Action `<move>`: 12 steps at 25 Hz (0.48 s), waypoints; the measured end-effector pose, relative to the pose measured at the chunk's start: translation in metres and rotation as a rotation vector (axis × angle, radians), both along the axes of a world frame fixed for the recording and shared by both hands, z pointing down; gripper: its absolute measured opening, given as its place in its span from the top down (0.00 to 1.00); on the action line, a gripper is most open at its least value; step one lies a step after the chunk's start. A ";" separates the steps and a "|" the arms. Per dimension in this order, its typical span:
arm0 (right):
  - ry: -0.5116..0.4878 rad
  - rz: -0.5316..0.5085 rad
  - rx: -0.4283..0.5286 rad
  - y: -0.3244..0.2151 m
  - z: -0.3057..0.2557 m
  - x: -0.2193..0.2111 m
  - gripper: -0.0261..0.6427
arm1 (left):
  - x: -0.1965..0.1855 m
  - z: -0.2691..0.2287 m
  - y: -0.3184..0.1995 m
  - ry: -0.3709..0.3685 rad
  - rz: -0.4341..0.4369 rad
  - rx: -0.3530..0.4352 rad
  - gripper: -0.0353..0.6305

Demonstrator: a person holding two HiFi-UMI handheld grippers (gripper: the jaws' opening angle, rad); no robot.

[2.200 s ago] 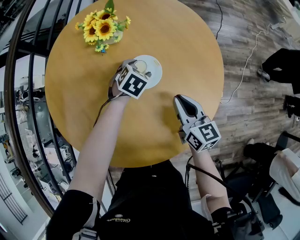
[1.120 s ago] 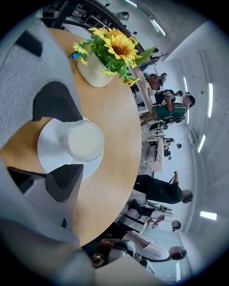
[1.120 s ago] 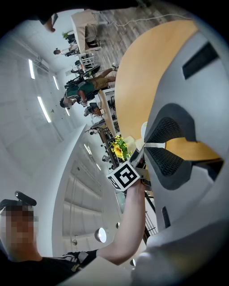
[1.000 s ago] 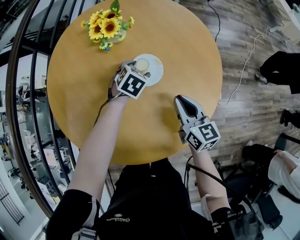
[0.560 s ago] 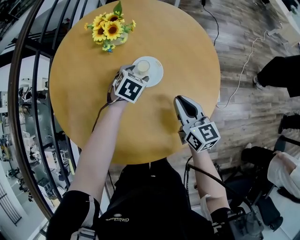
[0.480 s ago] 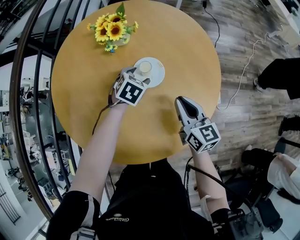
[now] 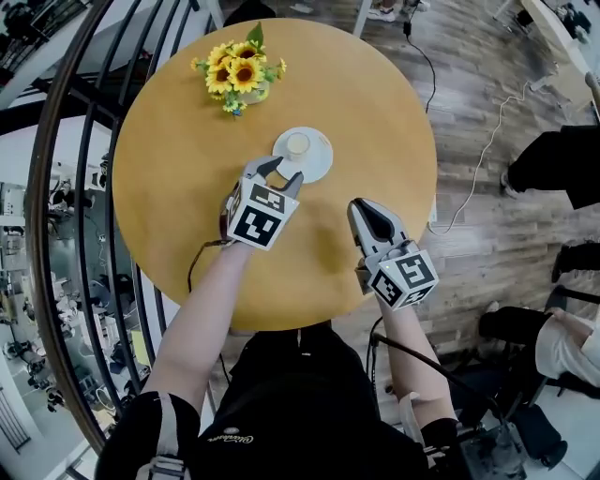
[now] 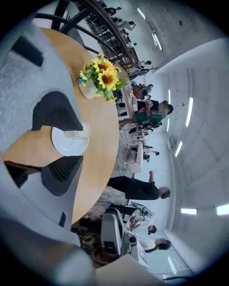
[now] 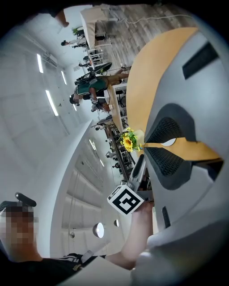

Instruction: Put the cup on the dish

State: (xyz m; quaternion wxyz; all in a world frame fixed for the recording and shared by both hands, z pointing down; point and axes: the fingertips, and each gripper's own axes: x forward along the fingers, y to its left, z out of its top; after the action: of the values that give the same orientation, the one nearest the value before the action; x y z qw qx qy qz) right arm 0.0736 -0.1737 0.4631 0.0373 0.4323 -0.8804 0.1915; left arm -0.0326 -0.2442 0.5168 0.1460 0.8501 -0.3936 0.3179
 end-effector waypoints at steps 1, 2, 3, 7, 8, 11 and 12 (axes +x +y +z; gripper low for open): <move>0.000 -0.001 0.007 0.001 -0.004 -0.002 0.92 | 0.000 -0.009 0.003 0.022 -0.007 0.017 0.69; 0.001 -0.002 0.015 0.001 -0.009 -0.003 0.92 | -0.001 -0.018 0.006 0.042 -0.018 0.037 0.72; 0.004 -0.002 0.026 0.000 -0.013 -0.005 0.92 | -0.002 -0.028 0.007 0.057 -0.032 0.061 0.74; 0.016 -0.004 0.066 -0.001 -0.034 -0.011 0.92 | -0.007 -0.065 0.014 0.115 -0.076 0.150 0.86; 0.017 -0.004 0.073 0.000 -0.039 -0.013 0.92 | -0.007 -0.073 0.018 0.133 -0.082 0.162 0.88; 0.021 -0.011 0.100 0.003 -0.058 -0.021 0.92 | -0.009 -0.098 0.028 0.179 -0.094 0.205 0.91; 0.021 -0.013 0.111 0.003 -0.066 -0.023 0.92 | -0.009 -0.107 0.031 0.195 -0.099 0.222 0.92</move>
State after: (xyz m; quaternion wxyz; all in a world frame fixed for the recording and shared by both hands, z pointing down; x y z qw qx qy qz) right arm 0.0510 -0.1702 0.3972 0.0235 0.4302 -0.8919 0.1374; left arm -0.0415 -0.2132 0.4099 0.1044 0.8675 -0.4516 0.1808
